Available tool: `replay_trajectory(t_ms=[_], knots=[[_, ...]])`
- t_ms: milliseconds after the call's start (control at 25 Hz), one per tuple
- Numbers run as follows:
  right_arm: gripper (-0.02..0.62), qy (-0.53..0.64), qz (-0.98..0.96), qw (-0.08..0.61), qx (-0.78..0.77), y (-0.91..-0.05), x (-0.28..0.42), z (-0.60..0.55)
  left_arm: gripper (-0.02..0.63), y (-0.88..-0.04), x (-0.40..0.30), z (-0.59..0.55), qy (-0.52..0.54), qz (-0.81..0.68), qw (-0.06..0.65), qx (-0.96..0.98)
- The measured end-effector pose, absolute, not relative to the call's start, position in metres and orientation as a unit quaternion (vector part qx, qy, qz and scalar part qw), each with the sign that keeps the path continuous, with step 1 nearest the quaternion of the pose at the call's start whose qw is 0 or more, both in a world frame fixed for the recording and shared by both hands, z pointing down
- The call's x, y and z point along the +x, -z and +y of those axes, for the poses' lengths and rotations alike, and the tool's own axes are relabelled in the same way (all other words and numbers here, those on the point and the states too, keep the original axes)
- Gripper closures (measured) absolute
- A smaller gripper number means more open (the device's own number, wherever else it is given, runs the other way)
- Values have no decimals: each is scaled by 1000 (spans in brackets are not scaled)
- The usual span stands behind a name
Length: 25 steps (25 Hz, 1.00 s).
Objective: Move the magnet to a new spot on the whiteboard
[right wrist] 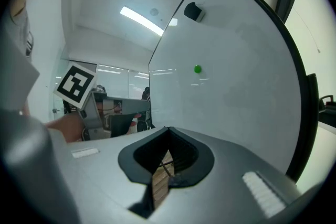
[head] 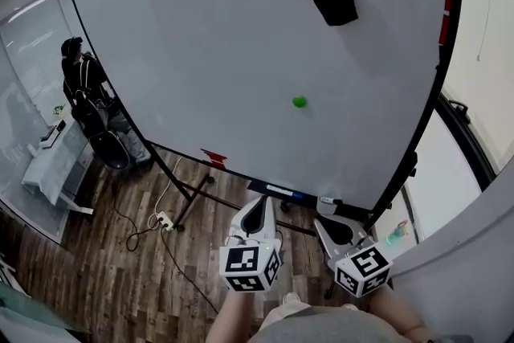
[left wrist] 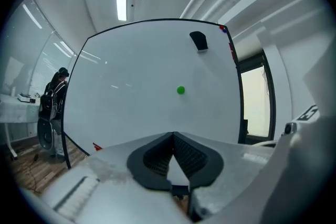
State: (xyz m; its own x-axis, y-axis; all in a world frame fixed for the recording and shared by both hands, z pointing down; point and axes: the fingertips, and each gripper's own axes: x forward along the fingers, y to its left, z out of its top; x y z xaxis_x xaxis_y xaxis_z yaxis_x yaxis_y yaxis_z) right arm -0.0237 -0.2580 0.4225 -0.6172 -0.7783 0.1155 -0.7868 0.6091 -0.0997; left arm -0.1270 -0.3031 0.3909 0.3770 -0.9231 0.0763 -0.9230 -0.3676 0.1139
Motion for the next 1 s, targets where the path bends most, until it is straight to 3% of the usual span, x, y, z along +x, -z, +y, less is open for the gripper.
replay_trajectory(t_ms=[600, 1000], knots=[[594, -69, -870, 20, 487, -426, -28, -306, 600, -326, -85, -392, 23, -478, 1, 878], [595, -72, -852, 18, 518, -429, -19, -315, 503, -288, -60, -426, 27, -451, -37, 891]])
